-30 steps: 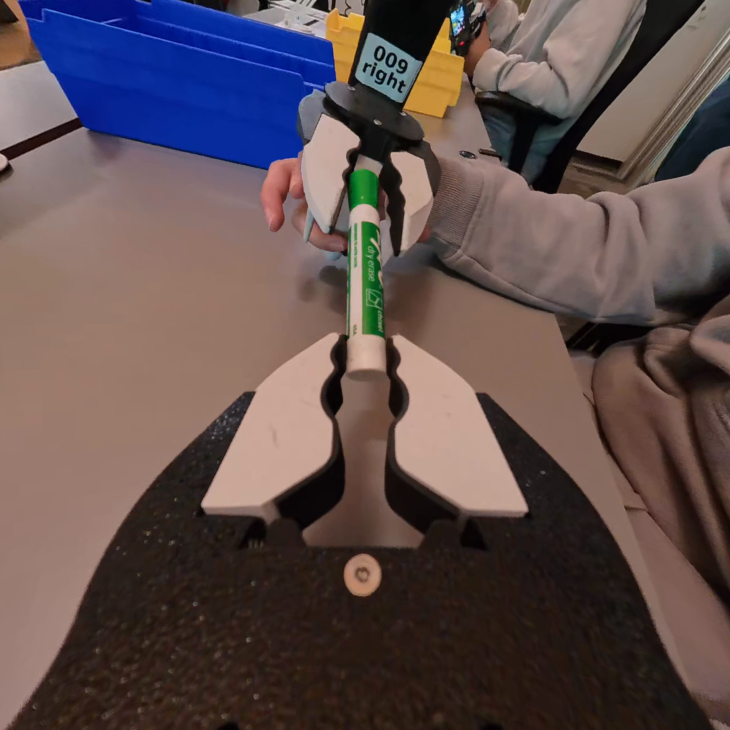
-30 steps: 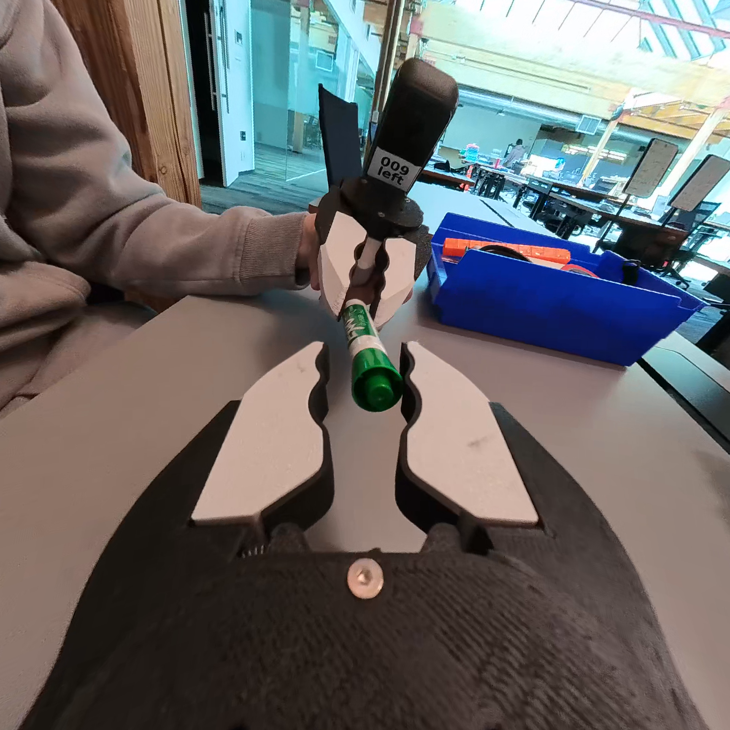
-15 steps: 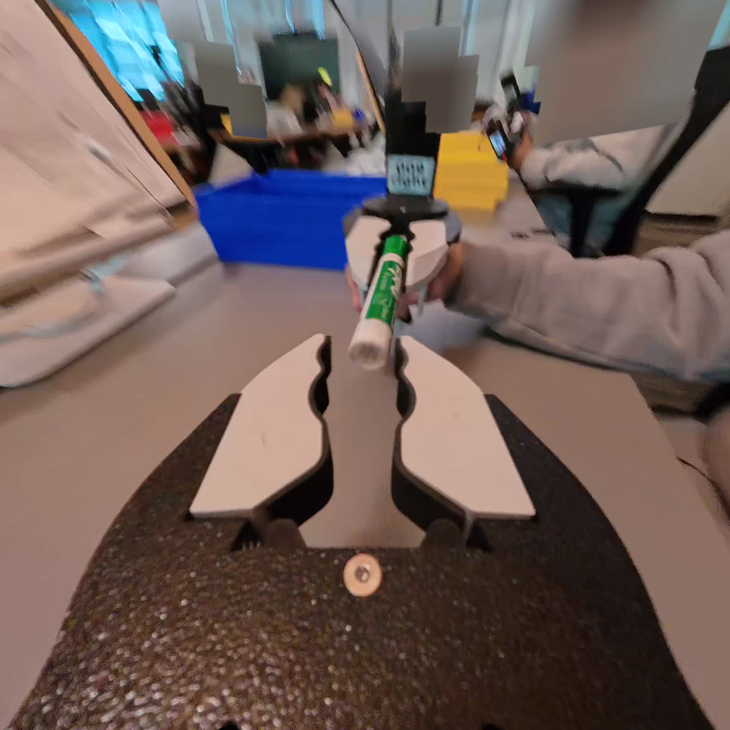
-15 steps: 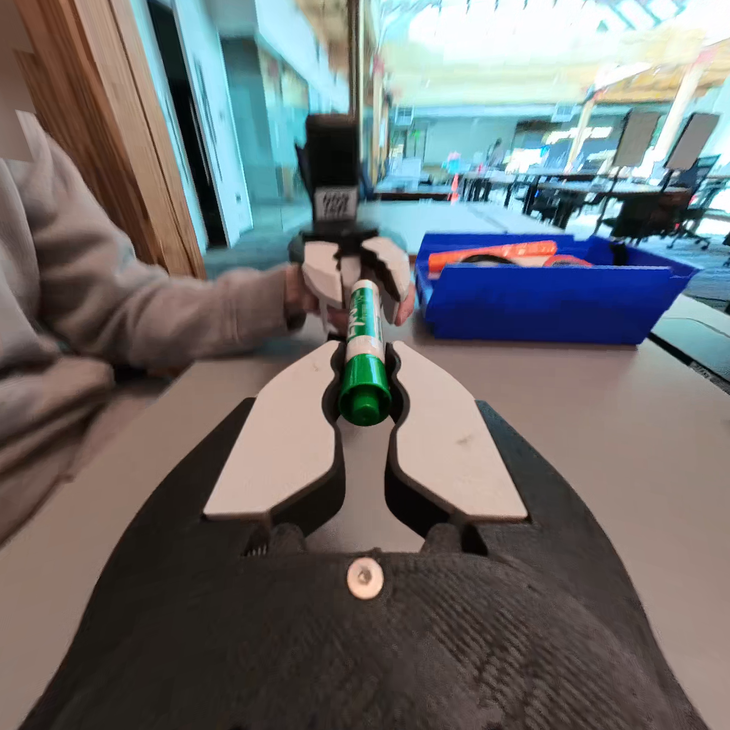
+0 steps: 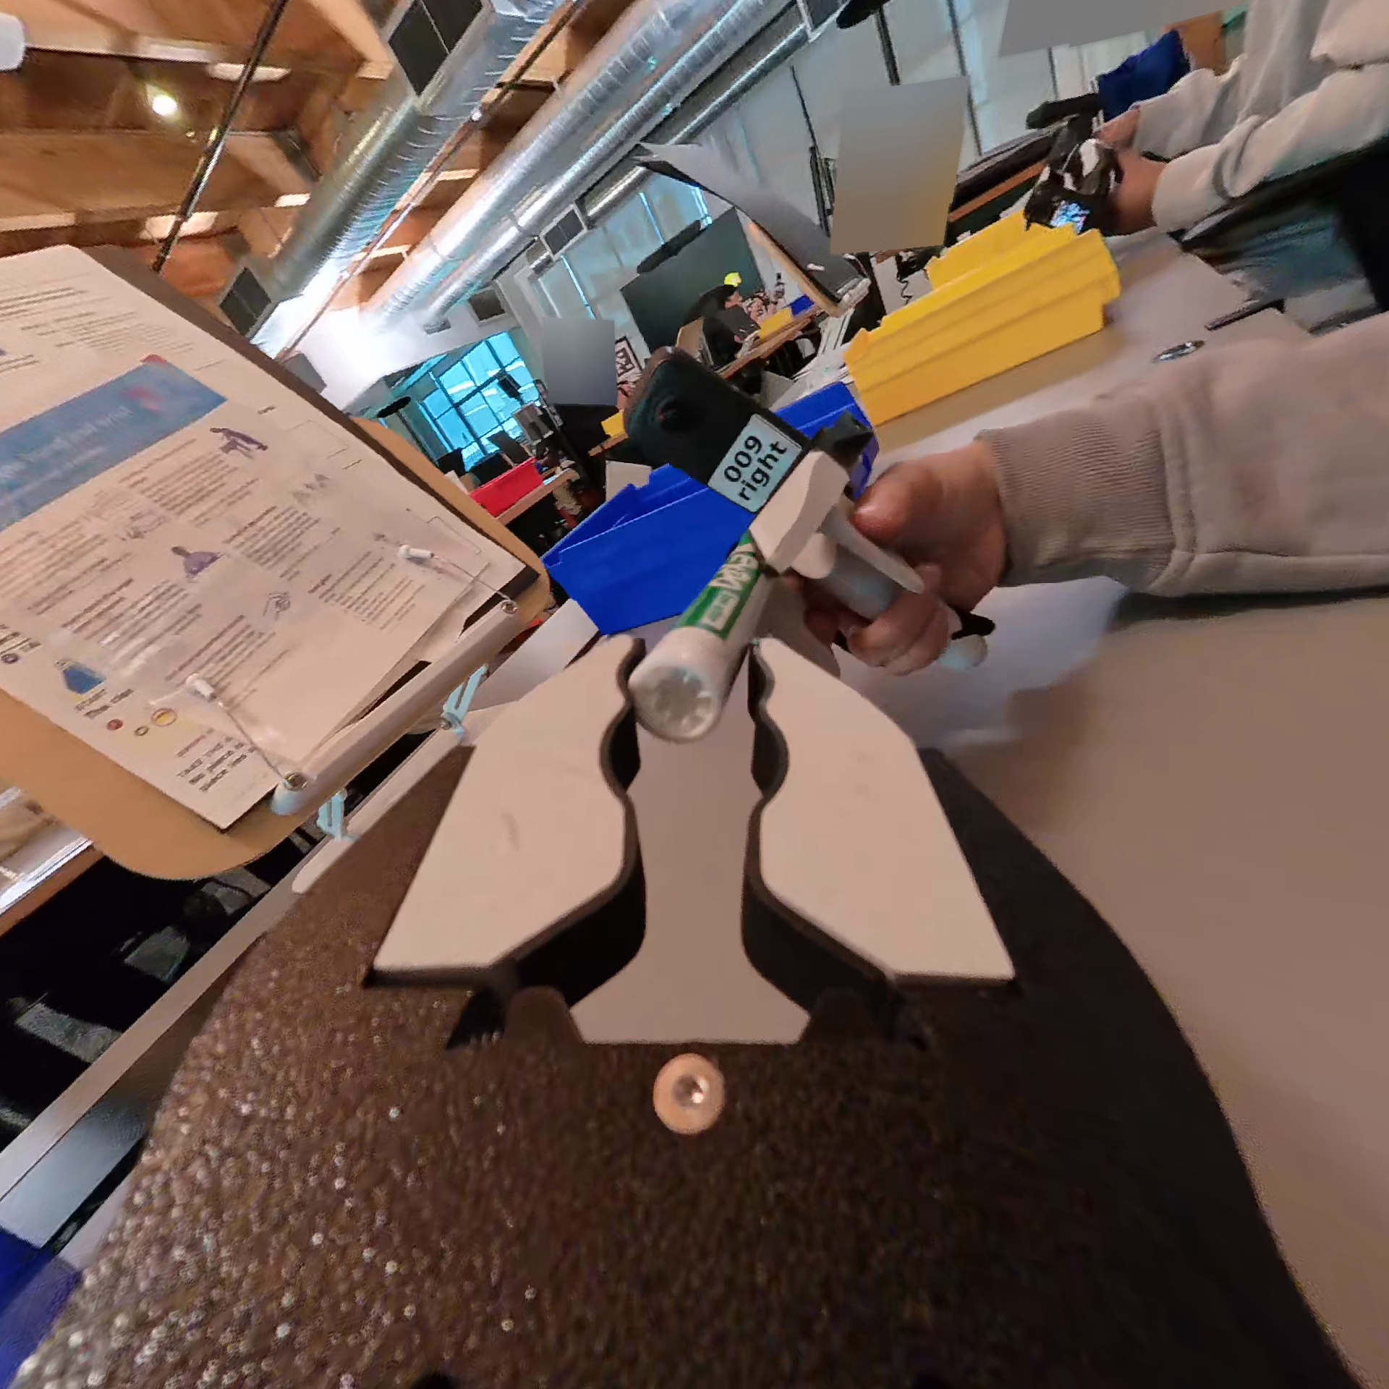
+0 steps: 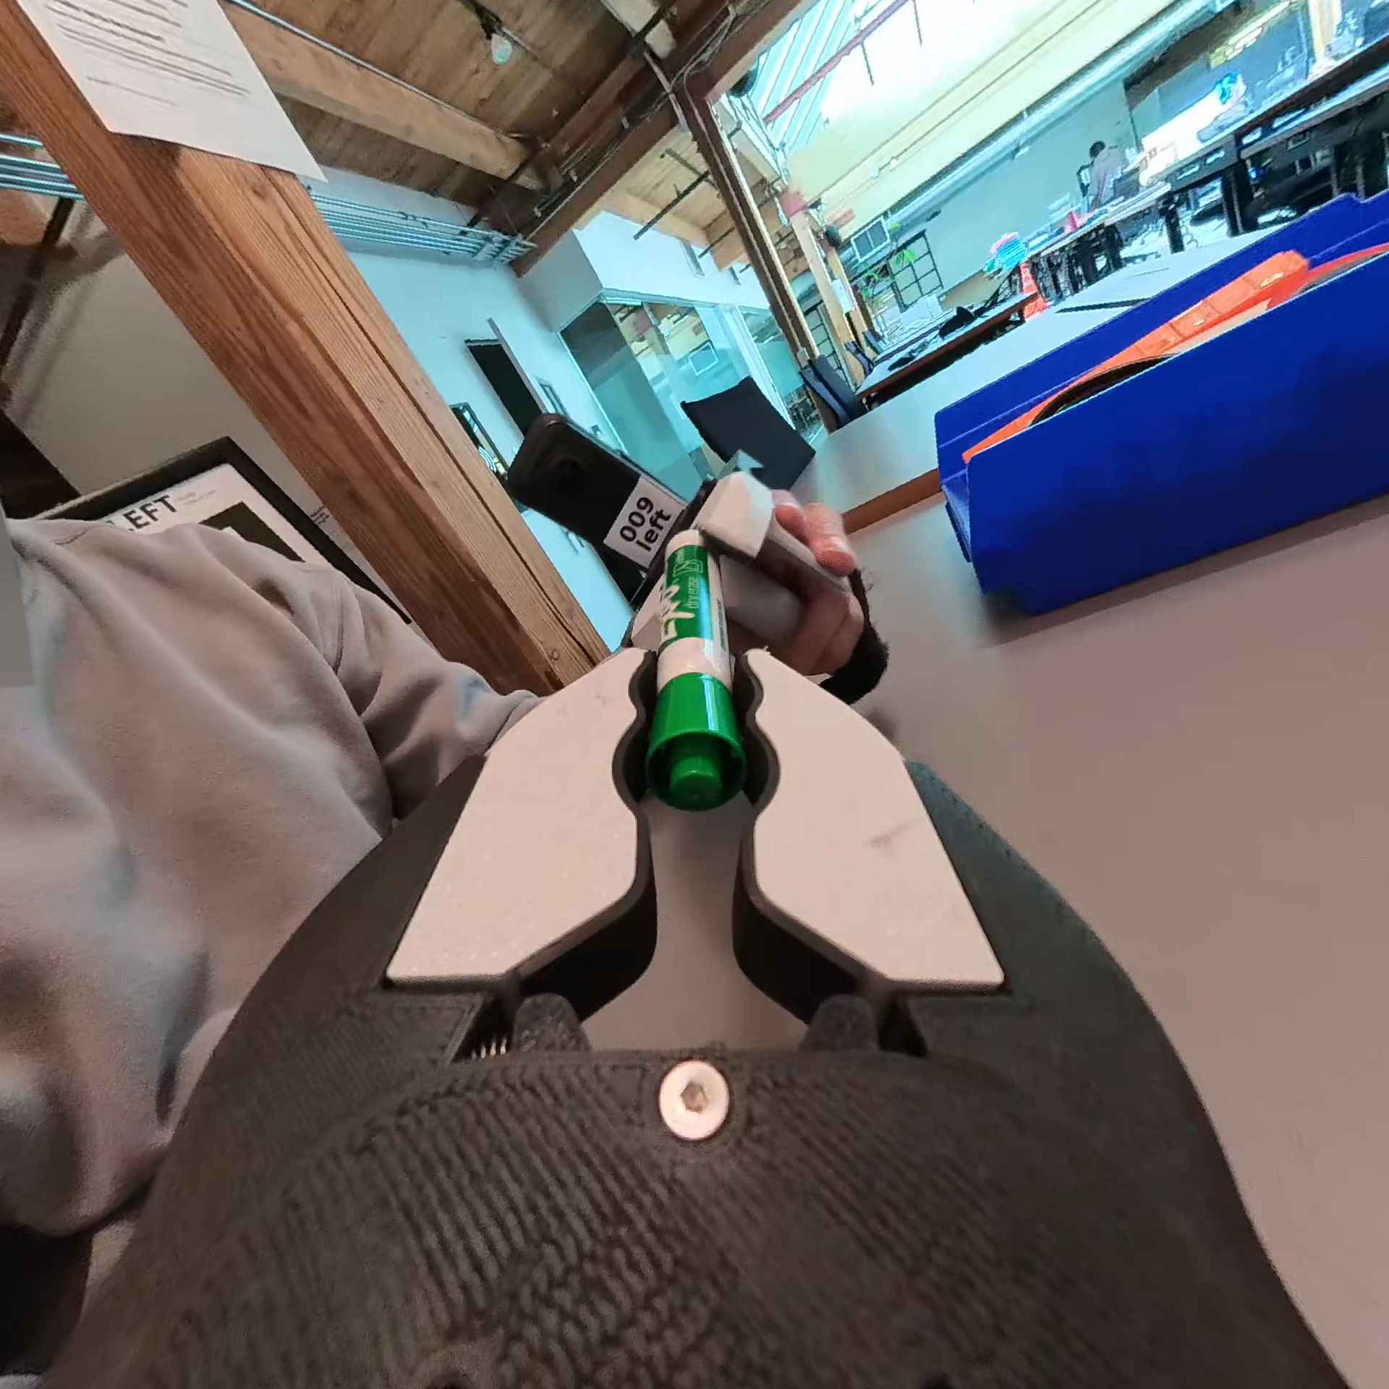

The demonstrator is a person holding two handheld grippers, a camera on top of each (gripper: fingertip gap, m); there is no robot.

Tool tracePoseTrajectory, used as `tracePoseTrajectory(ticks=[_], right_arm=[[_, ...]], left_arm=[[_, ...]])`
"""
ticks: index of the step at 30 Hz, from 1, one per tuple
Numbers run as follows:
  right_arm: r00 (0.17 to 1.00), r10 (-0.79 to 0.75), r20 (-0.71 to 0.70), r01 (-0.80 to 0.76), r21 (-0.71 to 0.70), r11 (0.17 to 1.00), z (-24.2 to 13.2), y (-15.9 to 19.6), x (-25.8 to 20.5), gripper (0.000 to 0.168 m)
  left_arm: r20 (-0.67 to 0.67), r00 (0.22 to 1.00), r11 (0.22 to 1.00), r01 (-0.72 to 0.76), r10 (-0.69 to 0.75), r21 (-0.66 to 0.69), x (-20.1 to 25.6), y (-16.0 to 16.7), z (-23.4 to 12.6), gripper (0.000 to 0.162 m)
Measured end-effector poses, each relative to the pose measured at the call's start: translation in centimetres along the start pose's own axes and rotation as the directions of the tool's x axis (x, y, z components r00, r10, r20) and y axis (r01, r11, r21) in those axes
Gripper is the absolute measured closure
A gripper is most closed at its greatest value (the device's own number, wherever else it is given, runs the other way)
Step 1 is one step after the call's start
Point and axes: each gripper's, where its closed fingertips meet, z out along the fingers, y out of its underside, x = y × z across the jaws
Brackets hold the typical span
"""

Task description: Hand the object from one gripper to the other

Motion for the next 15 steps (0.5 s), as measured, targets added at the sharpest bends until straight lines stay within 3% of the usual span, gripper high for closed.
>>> tracePoseTrajectory(ticks=[5,7,9,12,15], right_arm=[[0.983,-0.165,-0.079,0.169,0.037,0.985,-0.5,-0.7,0.3,0.145],[0.929,-0.323,-0.181,0.334,0.036,0.942,-1.0,-1.2,0.7,0.123],[0.803,-0.513,-0.303,0.534,-0.015,0.845,-1.5,-2.0,1.1,0.107],[0.519,-0.761,-0.39,0.778,-0.153,0.609,-1.6,-2.7,0.8,0.1],[0.422,-0.811,-0.405,0.825,-0.2,0.529,-1.1,-2.9,0.8,0.101]], left_arm=[[-0.047,0.991,0.992,0.124,-0.125,-0.038,0.3,0.2,0.4,0.141],[-0.05,0.965,0.966,0.256,-0.257,-0.028,0.0,-0.1,0.7,0.142],[-0.063,0.92,0.922,0.386,-0.387,-0.02,-0.4,-0.1,0.7,0.142],[-0.058,0.819,0.821,0.57,-0.571,-0.025,-1.3,0.6,0.8,0.142],[-0.088,0.693,0.698,0.713,-0.716,-0.062,-1.3,1.4,0.9,0.142]])
